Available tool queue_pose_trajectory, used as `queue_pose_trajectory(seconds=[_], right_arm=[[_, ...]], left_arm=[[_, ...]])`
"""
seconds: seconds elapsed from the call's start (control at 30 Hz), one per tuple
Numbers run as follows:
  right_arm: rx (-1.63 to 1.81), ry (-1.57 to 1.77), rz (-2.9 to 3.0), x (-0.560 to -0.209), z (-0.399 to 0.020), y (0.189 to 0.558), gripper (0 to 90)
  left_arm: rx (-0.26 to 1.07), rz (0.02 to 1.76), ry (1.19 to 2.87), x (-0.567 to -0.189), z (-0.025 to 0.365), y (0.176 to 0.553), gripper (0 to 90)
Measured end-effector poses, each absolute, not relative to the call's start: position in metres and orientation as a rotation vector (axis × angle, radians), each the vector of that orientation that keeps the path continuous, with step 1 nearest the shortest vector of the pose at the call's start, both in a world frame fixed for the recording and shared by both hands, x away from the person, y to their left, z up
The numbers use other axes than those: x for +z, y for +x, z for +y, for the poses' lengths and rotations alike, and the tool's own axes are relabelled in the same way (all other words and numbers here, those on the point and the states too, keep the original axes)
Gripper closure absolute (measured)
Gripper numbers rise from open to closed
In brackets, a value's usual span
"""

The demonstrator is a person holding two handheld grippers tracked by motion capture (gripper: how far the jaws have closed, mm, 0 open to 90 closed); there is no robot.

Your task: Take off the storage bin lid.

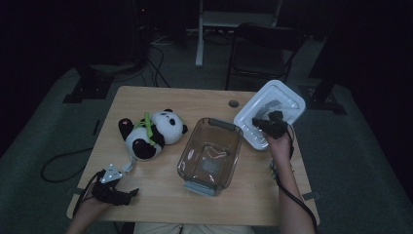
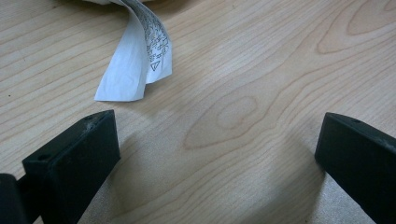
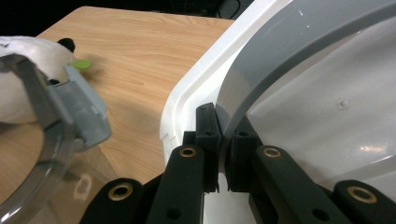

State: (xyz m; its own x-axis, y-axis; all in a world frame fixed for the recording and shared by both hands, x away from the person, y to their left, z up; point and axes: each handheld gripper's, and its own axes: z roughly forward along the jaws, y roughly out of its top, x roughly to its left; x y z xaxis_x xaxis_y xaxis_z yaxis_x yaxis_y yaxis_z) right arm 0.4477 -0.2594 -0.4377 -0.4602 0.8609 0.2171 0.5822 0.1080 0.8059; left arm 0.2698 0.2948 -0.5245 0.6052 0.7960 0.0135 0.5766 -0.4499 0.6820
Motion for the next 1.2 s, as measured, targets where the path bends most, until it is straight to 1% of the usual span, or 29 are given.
queue_pose_trajectory(seconds=[0.73,1.2], right_arm=[[1.291,1.593,2.121,-0.467,-0.233,0.472,86.0],[1.349,1.657,2.096,-0.485,-0.233,0.478,85.9]], left_arm=[[0.441,1.078,2.188,-0.524,0.295,0.27,0.4],[0.439,1.078,2.186,-0.524,0.295,0.27,0.4]])
